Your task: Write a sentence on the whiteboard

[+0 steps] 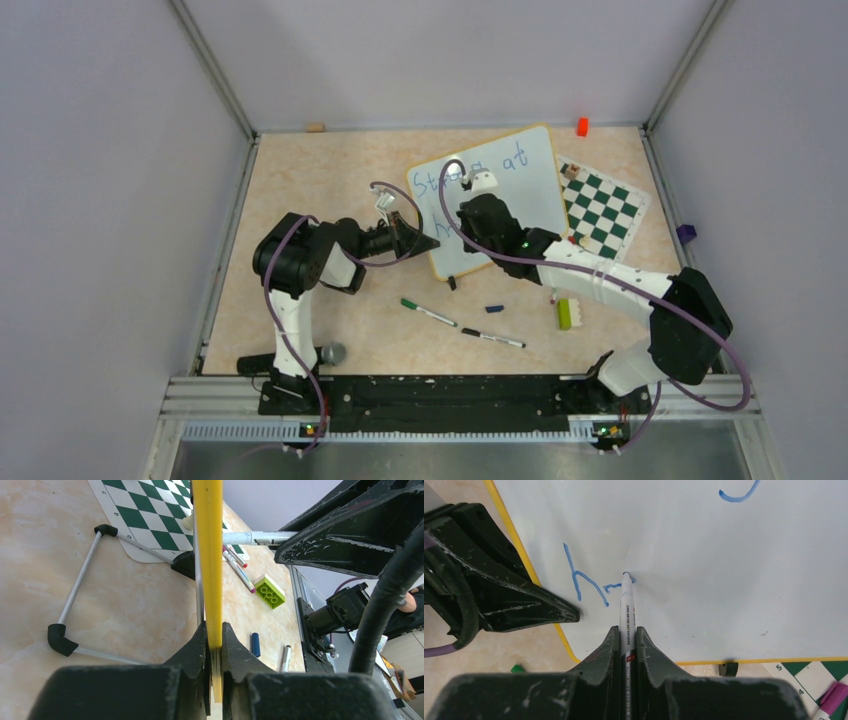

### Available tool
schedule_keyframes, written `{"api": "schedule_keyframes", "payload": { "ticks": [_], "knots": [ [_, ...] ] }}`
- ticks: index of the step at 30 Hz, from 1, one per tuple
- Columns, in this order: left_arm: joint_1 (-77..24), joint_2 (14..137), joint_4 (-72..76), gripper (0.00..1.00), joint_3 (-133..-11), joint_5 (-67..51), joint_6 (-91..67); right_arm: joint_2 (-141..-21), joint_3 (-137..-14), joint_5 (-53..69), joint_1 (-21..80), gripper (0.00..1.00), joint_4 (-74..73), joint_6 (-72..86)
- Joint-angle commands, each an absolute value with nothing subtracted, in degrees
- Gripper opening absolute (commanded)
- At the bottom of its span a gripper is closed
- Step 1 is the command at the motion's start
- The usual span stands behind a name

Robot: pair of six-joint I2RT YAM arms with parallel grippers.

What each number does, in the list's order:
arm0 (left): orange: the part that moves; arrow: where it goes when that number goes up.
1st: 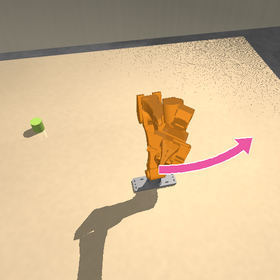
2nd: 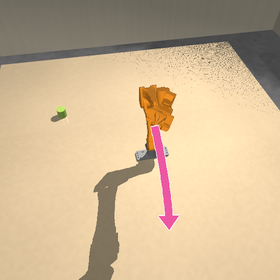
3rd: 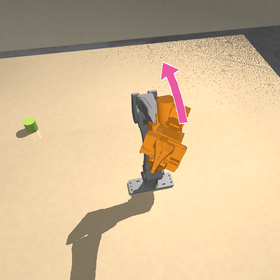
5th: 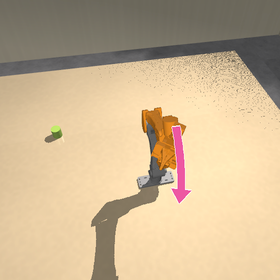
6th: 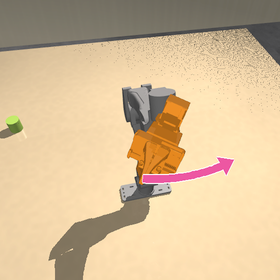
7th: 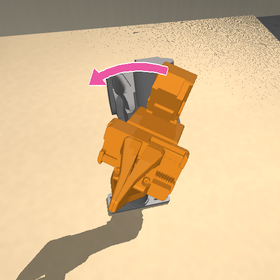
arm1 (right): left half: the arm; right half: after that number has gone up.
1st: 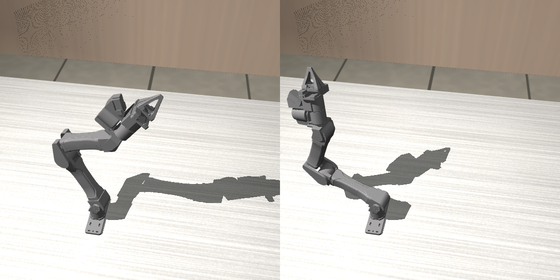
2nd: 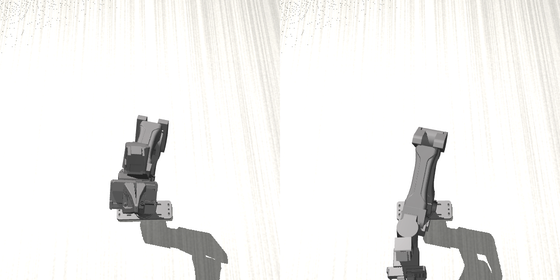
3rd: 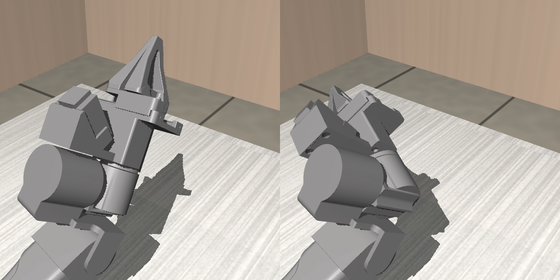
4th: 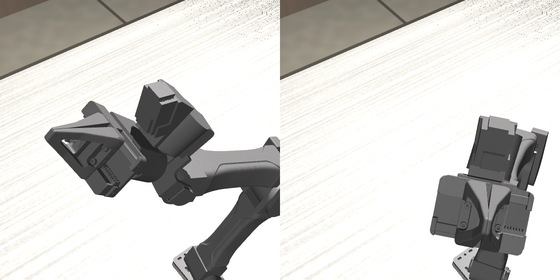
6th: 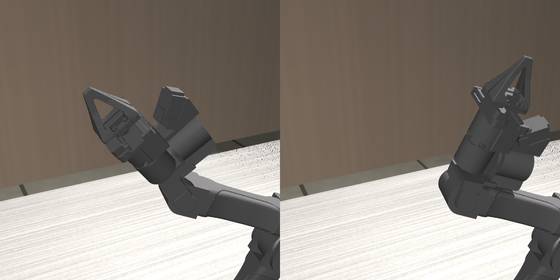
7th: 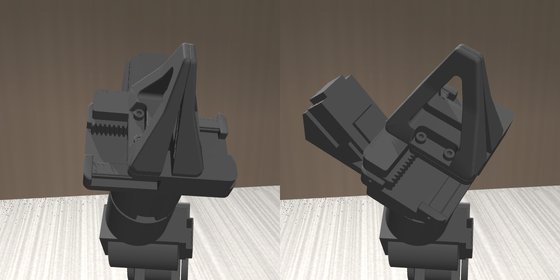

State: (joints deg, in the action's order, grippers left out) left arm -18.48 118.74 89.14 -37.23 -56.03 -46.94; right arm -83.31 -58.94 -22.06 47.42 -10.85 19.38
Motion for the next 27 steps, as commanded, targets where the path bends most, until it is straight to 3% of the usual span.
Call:
{"api": "schedule_keyframes", "payload": {
  "ticks": [1,27],
  "knots": [
    [-20.6,118.1,92.8,0.00,-37.0,-61.1,-42.7,-82.6,-58.8,-20.5,46.3,0.00,-3.6,18.3],
    [-20.6,117.9,92.8,0.00,-36.8,-61.2,-42.7,-84.6,-60.5,-15.8,46.2,0.00,-11.8,21.4]
  ]
}}
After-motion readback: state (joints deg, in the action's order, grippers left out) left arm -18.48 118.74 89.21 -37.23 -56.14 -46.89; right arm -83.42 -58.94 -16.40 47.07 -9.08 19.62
